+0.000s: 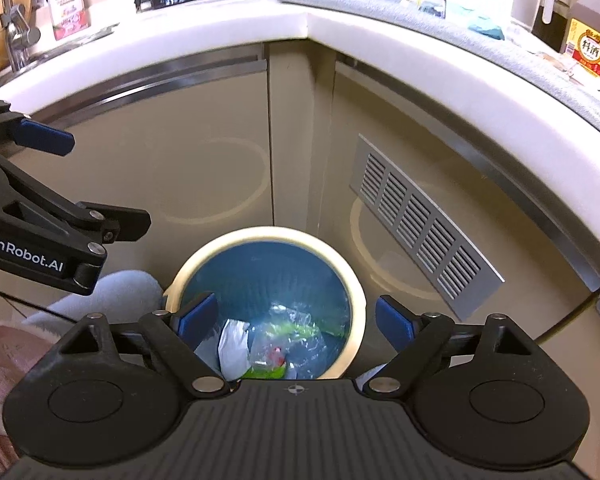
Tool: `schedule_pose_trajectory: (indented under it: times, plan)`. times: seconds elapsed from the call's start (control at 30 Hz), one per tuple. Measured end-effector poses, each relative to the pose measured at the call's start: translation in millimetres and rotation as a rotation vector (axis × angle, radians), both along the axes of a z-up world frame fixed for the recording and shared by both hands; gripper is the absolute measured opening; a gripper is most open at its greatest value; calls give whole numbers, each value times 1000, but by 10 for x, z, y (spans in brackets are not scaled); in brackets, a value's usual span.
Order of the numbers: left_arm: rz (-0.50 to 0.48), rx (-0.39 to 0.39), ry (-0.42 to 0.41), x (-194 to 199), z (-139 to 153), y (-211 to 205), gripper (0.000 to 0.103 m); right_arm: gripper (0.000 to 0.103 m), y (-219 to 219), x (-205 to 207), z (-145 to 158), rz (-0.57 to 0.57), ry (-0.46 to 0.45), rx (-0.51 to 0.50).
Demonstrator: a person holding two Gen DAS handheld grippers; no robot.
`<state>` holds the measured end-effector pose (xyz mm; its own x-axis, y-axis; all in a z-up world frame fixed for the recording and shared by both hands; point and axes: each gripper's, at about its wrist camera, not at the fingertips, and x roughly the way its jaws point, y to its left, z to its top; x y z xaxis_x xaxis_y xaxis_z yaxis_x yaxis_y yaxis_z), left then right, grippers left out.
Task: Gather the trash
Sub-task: 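Raise both open tools from the bin back toward the grey mat, then grasp the blue glove with the left tool while the right tool grasps the white drink pouch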
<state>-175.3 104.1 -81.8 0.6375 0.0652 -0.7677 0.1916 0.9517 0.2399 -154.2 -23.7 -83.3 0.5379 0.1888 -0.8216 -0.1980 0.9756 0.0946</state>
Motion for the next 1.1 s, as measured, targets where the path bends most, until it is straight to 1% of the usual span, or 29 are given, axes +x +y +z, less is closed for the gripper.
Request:
schedule_pose_trajectory:
  times: [0.17,0.27,0.33,0.4,0.53,0.73,0.8,0.9,1.0,1.1]
  plan:
    - [-14,-26,2,75,104,-42,103,92,-84,-5,110,-8,-33,27]
    - [-23,-50,-1,152,211,-63,103,93,-161,24,185,-34,-58,48]
    - [-30,-55,-19,205,310,-84,103,96,-239,49,251,-58,-74,71]
    - [-43,-44,-52,266,423,-125,103,98,-328,112,321,-83,-97,92]
    - [-79,-36,-118,422,674,-232,103,98,-526,184,512,-136,-179,117]
    - [-110,-94,-147,772,1028,-410,103,101,-857,360,835,-189,-337,124]
    - [-114,-99,-156,890,1124,-473,103,103,-1000,477,915,-220,-388,108]
    - [-116,-89,-178,1053,1230,-557,103,103,-1241,679,1002,-285,-429,100]
    - [-116,-80,-193,1245,1306,-632,103,103,-1554,905,1068,-383,-450,131]
    - [-124,-91,-204,1493,1367,-710,103,103,-1872,1154,1097,-495,-452,188]
